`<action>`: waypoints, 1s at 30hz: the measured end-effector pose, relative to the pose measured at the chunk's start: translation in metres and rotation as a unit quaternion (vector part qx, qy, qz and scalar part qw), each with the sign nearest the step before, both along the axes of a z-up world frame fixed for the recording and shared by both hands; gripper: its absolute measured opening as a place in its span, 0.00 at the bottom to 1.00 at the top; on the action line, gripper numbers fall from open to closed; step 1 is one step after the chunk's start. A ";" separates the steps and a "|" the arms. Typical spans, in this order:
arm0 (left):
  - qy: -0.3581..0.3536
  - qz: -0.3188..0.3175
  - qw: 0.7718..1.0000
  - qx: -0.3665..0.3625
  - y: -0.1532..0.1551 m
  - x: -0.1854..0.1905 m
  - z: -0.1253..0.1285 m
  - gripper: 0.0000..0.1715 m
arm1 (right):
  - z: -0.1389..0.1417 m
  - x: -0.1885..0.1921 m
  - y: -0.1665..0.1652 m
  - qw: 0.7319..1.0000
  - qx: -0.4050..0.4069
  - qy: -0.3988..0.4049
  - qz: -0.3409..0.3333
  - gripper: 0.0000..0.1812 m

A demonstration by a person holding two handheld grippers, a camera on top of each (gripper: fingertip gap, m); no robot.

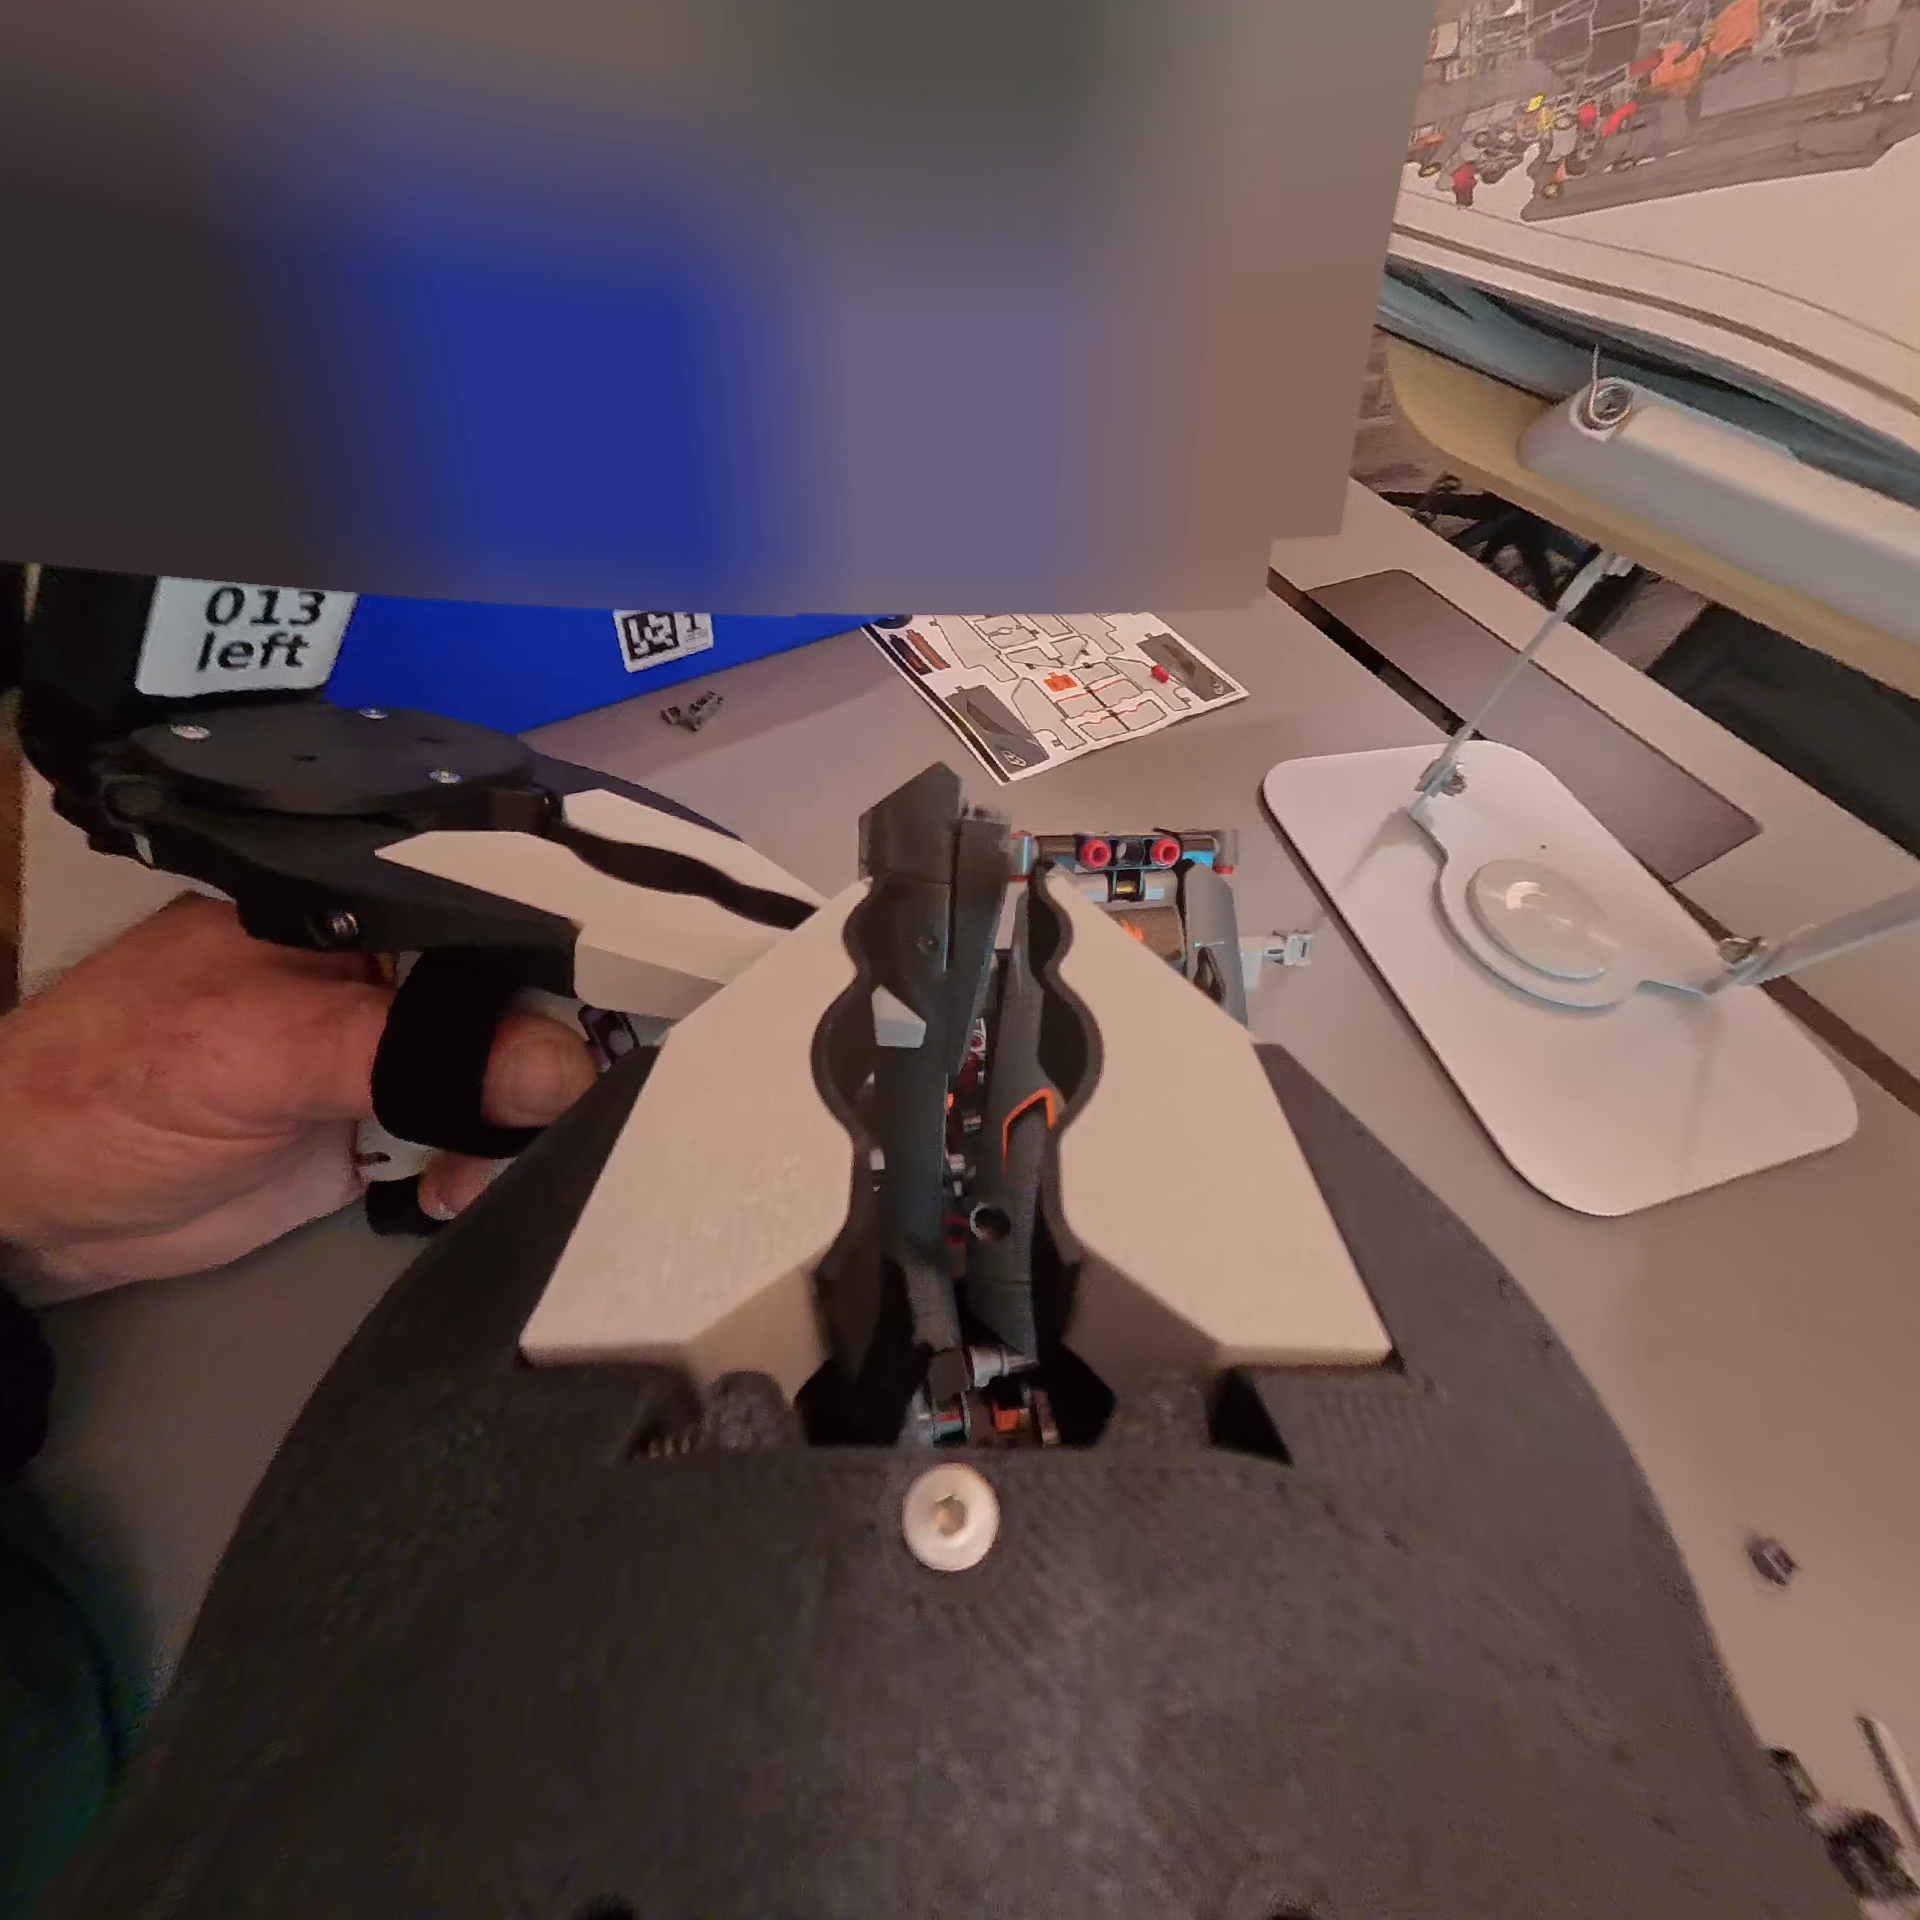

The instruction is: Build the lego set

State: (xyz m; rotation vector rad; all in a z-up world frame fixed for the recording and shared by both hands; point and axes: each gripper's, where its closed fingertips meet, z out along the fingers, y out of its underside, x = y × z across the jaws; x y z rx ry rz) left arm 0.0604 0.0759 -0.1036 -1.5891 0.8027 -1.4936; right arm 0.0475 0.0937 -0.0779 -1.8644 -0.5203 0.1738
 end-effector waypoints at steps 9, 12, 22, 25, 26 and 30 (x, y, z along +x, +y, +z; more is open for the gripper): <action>0.024 0.009 0.999 0.038 -0.004 0.002 -0.002 0.05 | -0.008 -0.006 0.003 0.996 0.000 -0.069 -0.055 0.18; 0.029 0.012 0.998 0.049 -0.004 0.002 -0.002 0.04 | -0.008 -0.005 0.003 0.997 -0.004 -0.061 -0.055 0.18; 0.022 0.006 0.999 0.048 -0.005 0.001 0.000 0.08 | -0.004 -0.005 -0.003 1.000 0.004 0.006 -0.001 0.17; 0.016 0.002 0.999 0.038 -0.006 0.001 0.000 0.10 | 0.000 -0.002 -0.005 0.999 0.012 0.039 0.012 0.17; 0.013 0.000 0.999 0.032 -0.006 0.000 0.000 0.11 | 0.000 -0.002 -0.006 0.998 0.013 0.050 0.019 0.17; 0.003 -0.008 1.000 0.020 -0.006 0.000 0.001 0.13 | 0.003 -0.006 -0.007 0.995 0.022 0.082 0.044 0.17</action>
